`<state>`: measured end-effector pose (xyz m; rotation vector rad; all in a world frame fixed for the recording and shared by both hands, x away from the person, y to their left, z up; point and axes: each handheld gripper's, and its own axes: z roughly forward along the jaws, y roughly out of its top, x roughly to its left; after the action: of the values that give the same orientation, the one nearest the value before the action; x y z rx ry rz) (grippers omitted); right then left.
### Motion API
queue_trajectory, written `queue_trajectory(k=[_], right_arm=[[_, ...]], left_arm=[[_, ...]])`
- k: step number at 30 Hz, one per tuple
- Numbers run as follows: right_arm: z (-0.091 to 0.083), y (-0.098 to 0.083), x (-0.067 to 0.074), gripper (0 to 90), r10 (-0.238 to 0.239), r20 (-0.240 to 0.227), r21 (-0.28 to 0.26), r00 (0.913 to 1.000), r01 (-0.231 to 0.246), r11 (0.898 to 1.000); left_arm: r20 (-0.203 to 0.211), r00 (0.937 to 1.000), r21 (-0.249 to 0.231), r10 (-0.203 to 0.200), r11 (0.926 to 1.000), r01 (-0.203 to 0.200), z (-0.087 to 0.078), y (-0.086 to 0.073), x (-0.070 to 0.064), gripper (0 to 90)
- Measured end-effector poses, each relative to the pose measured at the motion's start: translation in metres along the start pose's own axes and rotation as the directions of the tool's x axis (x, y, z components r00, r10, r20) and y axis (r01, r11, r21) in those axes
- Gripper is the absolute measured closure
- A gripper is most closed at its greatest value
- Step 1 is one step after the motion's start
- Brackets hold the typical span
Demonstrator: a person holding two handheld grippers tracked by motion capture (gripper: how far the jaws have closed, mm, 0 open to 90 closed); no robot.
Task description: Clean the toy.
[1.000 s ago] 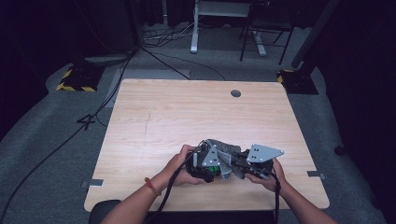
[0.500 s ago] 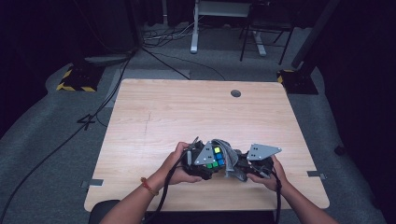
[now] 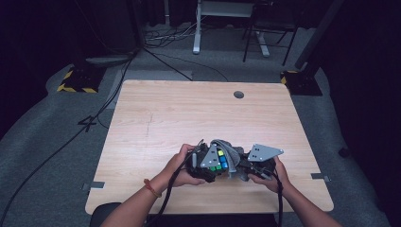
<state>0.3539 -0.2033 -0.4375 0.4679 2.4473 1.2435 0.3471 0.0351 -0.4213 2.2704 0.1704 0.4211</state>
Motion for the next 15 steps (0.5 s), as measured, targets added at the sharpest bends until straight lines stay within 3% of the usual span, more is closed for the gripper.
queue_trajectory(k=[3, 5, 9, 11, 15], right_arm=[[0.005, -0.008, -0.001, 79.1, 0.01, -0.02, 0.043, 0.9998, -0.009, 0.999], [0.005, -0.011, -0.002, 79.1, 0.032, -0.056, 0.034, 0.9979, -0.03, 0.999], [-0.001, -0.006, 0.003, 79.2, 0.02, -0.061, 0.003, 0.998, -0.02, 1.0], [-0.005, -0.005, 0.004, 79.2, 0.025, -0.073, -0.021, 0.997, -0.026, 0.999], [-0.012, 0.002, 0.007, 79.0, 0.011, -0.096, -0.087, 0.9953, -0.019, 0.996]], left_arm=[[0.008, 0.9997, -0.022, -0.023, 0.9995, 0.024, -0.003, 0.0, 0.003, 33.3], [-0.001, 0.9998, -0.018, -0.02, 0.9996, 0.02, -0.004, -0.001, 0.003, 33.3], [0.009, 0.9991, -0.018, -0.041, 0.999, 0.041, -0.004, -0.004, 0.007, 33.2], [-0.007, 0.999, 0.001, -0.043, 0.9991, 0.043, -0.001, -0.005, 0.008, 33.2], [0.01, 0.9991, 0.024, -0.04, 0.9989, 0.04, 0.007, -0.007, 0.007, 33.2]])
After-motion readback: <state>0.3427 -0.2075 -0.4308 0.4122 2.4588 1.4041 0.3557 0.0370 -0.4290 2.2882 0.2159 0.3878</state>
